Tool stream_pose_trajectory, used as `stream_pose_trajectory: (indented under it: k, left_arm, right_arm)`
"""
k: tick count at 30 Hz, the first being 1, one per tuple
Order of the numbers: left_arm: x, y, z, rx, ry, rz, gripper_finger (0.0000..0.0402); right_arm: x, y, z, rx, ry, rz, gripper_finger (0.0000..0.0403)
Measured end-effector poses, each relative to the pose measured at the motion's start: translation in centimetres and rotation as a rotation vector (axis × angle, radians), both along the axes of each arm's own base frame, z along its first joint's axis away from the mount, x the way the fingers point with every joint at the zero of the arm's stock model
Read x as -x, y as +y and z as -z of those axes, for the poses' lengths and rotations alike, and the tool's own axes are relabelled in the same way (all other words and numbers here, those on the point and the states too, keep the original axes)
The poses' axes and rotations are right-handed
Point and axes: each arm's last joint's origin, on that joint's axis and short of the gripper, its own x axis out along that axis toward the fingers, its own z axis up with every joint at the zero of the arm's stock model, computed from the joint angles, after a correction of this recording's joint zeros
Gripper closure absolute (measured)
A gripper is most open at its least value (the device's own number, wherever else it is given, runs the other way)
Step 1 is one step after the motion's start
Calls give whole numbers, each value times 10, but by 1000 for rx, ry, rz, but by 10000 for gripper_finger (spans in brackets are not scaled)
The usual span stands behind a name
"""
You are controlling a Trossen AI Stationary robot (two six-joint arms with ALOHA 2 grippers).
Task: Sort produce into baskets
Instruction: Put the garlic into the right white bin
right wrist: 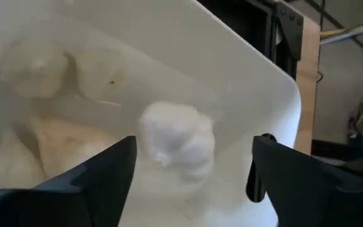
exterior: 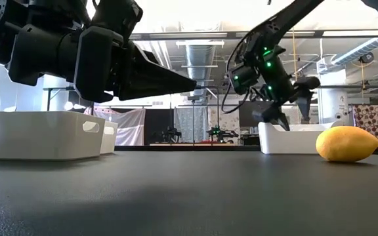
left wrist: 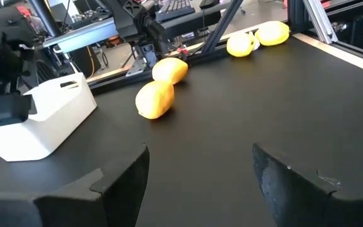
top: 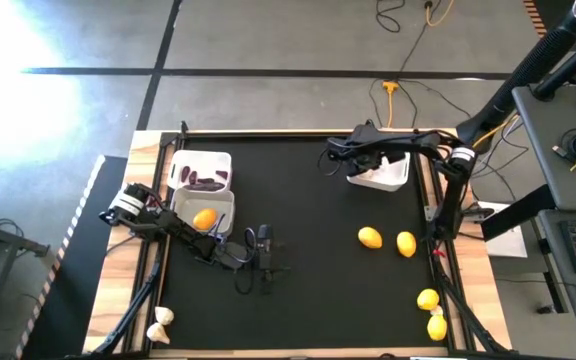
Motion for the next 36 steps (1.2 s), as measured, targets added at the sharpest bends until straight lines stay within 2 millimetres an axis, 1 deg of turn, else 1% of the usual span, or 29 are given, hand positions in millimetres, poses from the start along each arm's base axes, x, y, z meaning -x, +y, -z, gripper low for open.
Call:
stream_pose_trajectory:
  k: [2,4,6,7,9,11,14,16,18,20,23,25,27,30,33,36]
  left_arm:
    - [0,0,0,1,-1,0,139]
    - [0,0,0,0,0,0,139]
    - [0,0,0,-1,3,0,139]
    - [0,0,1,-3,6,0,139]
    - [0,0,2,-6,16,0,139]
    - [0,0,2,-9,21,0,139]
    - [0,0,6,0,23,-2,139]
    - [-2,0,13,3,18,-3,139]
    - [-4,0,23,12,-9,-6,139]
    - [-7,0,34,18,-35,-9,139]
    - [-14,-1,49,12,-66,-11,139]
    - [-21,-3,56,-7,-73,-13,139]
    - [-27,-5,61,-27,-70,-10,139]
    - [-35,-9,65,-29,-76,-8,139]
    - [-40,-11,66,-28,-80,-7,139]
    - [-42,-12,66,-26,-84,-8,139]
  right_arm:
    - [-3,3,-8,12,-21,-27,78]
    - [-7,8,-21,19,-63,-60,64]
    - [-13,21,-34,29,-104,-124,55]
    - [-17,32,-40,34,-117,-178,52]
    - [-27,65,-53,52,-155,-298,50]
    - [-33,104,-62,56,-205,-403,52]
    - [-37,170,-68,37,-326,-472,58]
    - [-33,214,-68,-12,-400,-479,62]
    - [-26,257,-64,-129,-457,-456,66]
    - [-15,296,-60,-301,-479,-380,69]
    - [7,345,-52,-491,-413,-147,74]
    - [24,373,-46,-547,-326,-15,76]
    - [39,394,-40,-578,-243,37,76]
    - [54,414,-30,-580,-179,44,76]
    - [64,427,-22,-615,-68,51,78]
    - [72,432,-13,-628,44,27,79]
